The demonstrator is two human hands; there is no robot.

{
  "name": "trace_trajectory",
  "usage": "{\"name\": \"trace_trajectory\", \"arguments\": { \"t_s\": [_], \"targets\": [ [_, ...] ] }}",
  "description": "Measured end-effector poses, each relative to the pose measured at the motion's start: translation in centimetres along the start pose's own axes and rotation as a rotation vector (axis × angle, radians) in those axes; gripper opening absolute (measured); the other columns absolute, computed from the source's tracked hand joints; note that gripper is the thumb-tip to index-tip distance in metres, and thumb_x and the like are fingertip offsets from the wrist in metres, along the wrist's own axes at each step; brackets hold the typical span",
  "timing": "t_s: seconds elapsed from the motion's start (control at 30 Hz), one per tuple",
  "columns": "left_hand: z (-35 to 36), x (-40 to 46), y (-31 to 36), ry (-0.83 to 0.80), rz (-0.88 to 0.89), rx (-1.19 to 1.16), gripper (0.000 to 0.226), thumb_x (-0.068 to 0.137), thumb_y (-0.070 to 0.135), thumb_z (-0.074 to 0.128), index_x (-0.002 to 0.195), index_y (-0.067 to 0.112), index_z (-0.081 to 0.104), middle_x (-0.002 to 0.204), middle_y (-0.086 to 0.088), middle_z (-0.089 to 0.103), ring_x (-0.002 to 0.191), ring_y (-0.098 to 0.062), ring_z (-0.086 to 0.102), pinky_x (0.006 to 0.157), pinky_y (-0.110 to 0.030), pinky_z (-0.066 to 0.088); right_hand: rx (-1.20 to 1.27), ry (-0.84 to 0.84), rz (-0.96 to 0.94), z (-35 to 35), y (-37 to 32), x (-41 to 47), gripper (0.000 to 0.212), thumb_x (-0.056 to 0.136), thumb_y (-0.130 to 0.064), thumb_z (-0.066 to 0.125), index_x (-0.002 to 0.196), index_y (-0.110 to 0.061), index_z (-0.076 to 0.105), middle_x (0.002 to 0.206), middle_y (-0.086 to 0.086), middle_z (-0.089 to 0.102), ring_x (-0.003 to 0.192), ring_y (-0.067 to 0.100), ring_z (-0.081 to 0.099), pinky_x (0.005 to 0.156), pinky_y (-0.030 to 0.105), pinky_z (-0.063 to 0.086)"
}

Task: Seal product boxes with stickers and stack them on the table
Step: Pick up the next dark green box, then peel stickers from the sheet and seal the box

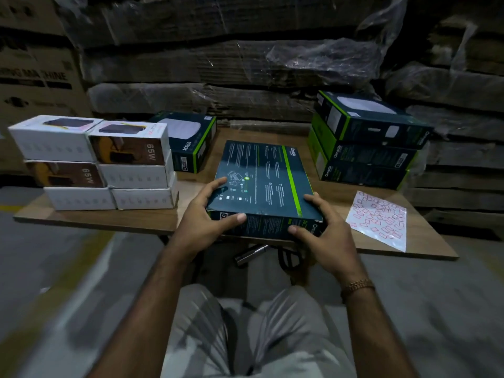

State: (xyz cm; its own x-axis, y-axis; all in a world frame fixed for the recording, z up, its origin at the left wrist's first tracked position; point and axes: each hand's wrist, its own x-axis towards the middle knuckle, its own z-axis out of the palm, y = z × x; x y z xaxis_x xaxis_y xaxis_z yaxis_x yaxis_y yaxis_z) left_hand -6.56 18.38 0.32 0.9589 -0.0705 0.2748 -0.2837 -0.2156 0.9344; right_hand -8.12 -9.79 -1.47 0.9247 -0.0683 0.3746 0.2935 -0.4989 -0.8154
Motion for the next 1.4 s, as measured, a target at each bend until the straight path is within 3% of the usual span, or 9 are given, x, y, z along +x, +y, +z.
{"name": "trace_trajectory", "arguments": {
  "t_s": [0.07,0.17,0.33,0.57,0.67,0.93,1.13,1.3,1.4],
  "targets": [
    [-0.1,0.3,-0.1,0.0,-0.012,0.013,0.09,0.074,0.028,0.095,0.152,0.036,0.052,0.139,0.023,0.059,0.121,0.008,0.062,0.102,-0.019,0.054,-0.014,0.006,-0.007,0.3,0.2,0.0,0.078,0.077,-0.02,0.095,0.146,-0.031,0.06,0.162,-0.009,0.045,0.136,-0.02,0.042,0.115,0.01,0.035],
    [-0.1,0.6,0.0,-0.007,-0.032,0.029,0.092,0.07,0.037,0.094,0.152,0.037,0.052,0.139,0.022,0.059,0.116,0.013,0.062,0.097,-0.014,0.054,-0.023,-0.008,0.005,0.4,0.2,0.1,0.08,0.079,-0.024,0.094,0.149,-0.033,0.057,0.165,-0.008,0.042,0.146,-0.004,0.041,0.122,0.022,0.036],
    [-0.1,0.4,-0.1,0.036,-0.046,0.007,0.095,0.065,0.039,0.096,0.15,0.04,0.054,0.143,0.019,0.06,0.125,0.004,0.062,0.108,-0.038,0.057,-0.053,-0.025,0.026,-0.6,-0.1,-0.5,0.081,0.078,-0.055,0.083,0.151,-0.04,0.05,0.148,-0.011,0.059,0.133,0.01,0.059,0.111,0.038,0.053],
    [4.8,-0.7,5.5,0.26,0.406,0.432,0.058,0.091,0.043,0.081,0.144,0.035,0.06,0.17,0.011,0.035,0.155,-0.007,0.034,0.129,-0.061,0.019,-0.088,0.254,0.054,-4.9,1.7,-1.4,0.02,0.105,-0.038,0.064,0.121,-0.029,0.072,0.118,-0.01,0.072,0.111,0.006,0.067,0.09,0.024,0.057],
    [9.3,-1.0,8.3,0.282,0.603,0.294,0.033,0.098,0.021,0.077,0.13,0.019,0.07,0.155,0.0,0.053,0.145,-0.011,0.046,0.119,-0.033,0.041,-0.283,0.376,0.062,-7.6,3.7,-2.0,0.016,0.103,-0.018,0.065,0.114,-0.022,0.075,0.113,-0.004,0.074,0.108,0.015,0.067,0.091,0.034,0.056],
    [22.0,0.7,7.1,-0.249,0.35,0.198,0.063,0.098,0.001,0.068,0.155,0.02,0.051,0.151,0.006,0.056,0.13,-0.002,0.054,0.111,-0.031,0.049,-0.689,0.221,0.053,-11.6,7.3,-2.3,0.018,0.099,-0.019,0.069,0.114,-0.015,0.076,0.119,0.005,0.074,0.113,0.029,0.063,0.097,0.046,0.052],
    [25.5,3.5,3.9,-0.397,0.153,0.406,0.084,0.092,-0.01,0.056,0.166,0.021,0.031,0.161,-0.005,0.049,0.145,-0.025,0.05,0.116,-0.045,0.048,-0.633,0.217,0.099,-14.0,8.0,-2.1,0.008,0.099,-0.02,0.069,0.105,-0.017,0.075,0.113,0.005,0.076,0.107,0.024,0.068,0.084,0.031,0.048],
    [26.2,3.7,3.2,-0.406,0.207,0.564,0.082,0.092,-0.005,0.054,0.165,0.023,0.029,0.15,-0.001,0.06,0.134,-0.028,0.051,0.112,-0.045,0.045,-0.629,0.271,0.013,-14.1,8.2,-1.6,0.018,0.098,-0.01,0.067,0.113,-0.017,0.074,0.126,0.003,0.071,0.123,0.022,0.06,0.102,0.027,0.041],
    [26.4,3.8,2.4,-0.388,0.246,0.575,0.083,0.09,-0.004,0.052,0.164,0.026,0.029,0.145,0.0,0.063,0.131,-0.027,0.052,0.111,-0.045,0.046,-0.576,0.25,-0.018,-13.3,7.8,-0.8,0.027,0.096,-0.003,0.066,0.116,-0.018,0.076,0.116,-0.002,0.07,0.112,0.02,0.06,0.095,0.025,0.042]
  ]
}}
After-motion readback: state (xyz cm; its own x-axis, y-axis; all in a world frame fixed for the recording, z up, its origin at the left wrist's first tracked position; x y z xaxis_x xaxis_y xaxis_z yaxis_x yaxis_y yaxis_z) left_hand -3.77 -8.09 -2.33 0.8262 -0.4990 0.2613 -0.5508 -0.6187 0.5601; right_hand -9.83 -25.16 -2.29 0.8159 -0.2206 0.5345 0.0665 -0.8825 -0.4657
